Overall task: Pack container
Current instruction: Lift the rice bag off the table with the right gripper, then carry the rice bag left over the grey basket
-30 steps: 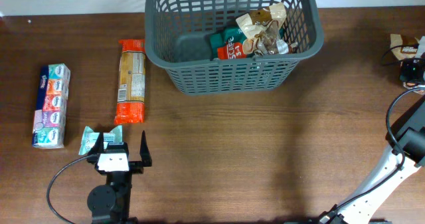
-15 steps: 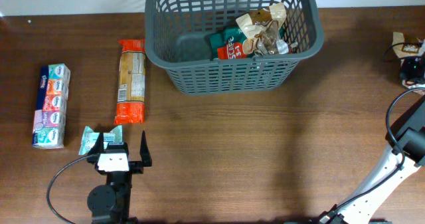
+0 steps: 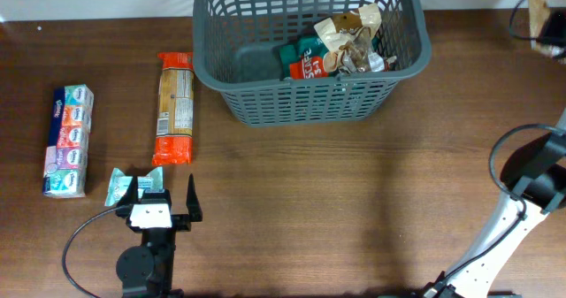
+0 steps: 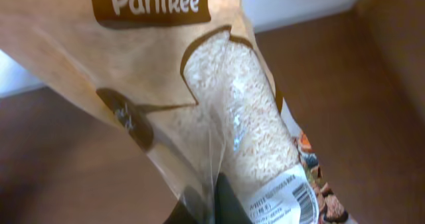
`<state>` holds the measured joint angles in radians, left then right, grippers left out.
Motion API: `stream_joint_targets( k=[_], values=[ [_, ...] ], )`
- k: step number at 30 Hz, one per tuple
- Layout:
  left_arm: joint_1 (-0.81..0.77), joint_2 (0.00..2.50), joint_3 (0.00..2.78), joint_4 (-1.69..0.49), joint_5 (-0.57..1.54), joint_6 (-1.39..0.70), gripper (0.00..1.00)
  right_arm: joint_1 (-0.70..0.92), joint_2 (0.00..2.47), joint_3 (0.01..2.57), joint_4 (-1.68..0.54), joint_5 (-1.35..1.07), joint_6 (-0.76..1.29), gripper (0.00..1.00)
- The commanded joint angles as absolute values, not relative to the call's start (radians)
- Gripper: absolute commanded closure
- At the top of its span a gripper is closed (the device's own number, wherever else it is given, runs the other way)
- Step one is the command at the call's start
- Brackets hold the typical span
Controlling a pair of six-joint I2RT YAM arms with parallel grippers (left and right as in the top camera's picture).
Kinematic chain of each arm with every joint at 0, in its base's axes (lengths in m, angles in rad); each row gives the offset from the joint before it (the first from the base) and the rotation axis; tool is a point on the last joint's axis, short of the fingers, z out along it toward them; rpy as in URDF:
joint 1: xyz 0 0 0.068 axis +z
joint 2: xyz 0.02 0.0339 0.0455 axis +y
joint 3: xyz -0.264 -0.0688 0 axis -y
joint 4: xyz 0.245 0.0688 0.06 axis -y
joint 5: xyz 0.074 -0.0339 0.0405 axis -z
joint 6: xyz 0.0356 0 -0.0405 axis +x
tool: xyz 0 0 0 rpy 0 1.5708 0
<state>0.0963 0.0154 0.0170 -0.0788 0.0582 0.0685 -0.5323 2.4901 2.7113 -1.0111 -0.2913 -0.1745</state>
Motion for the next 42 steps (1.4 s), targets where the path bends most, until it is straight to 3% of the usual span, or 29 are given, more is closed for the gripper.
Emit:
stream_joint_targets(
  k=[1,8,23,42],
  values=[
    [0.091,0.006,0.009,-0.076,0.052,0.084,0.01,-0.503,2.437,2.87,-1.059,-0.369,-0.163,0.96],
    [0.091,0.006,0.008,-0.076,0.052,0.084,0.01,-0.422,2.437,3.137,-1.16,-0.576,-0.133,0.96],
    [0.091,0.006,0.008,-0.076,0.052,0.084,0.01,-0.125,2.352,3.141,-1.15,-0.799,-0.087,0.96],
    [0.091,0.006,0.008,-0.076,0.052,0.084,0.01,0.073,2.358,3.099,-1.485,-0.629,-0.126,0.96]
  ],
)
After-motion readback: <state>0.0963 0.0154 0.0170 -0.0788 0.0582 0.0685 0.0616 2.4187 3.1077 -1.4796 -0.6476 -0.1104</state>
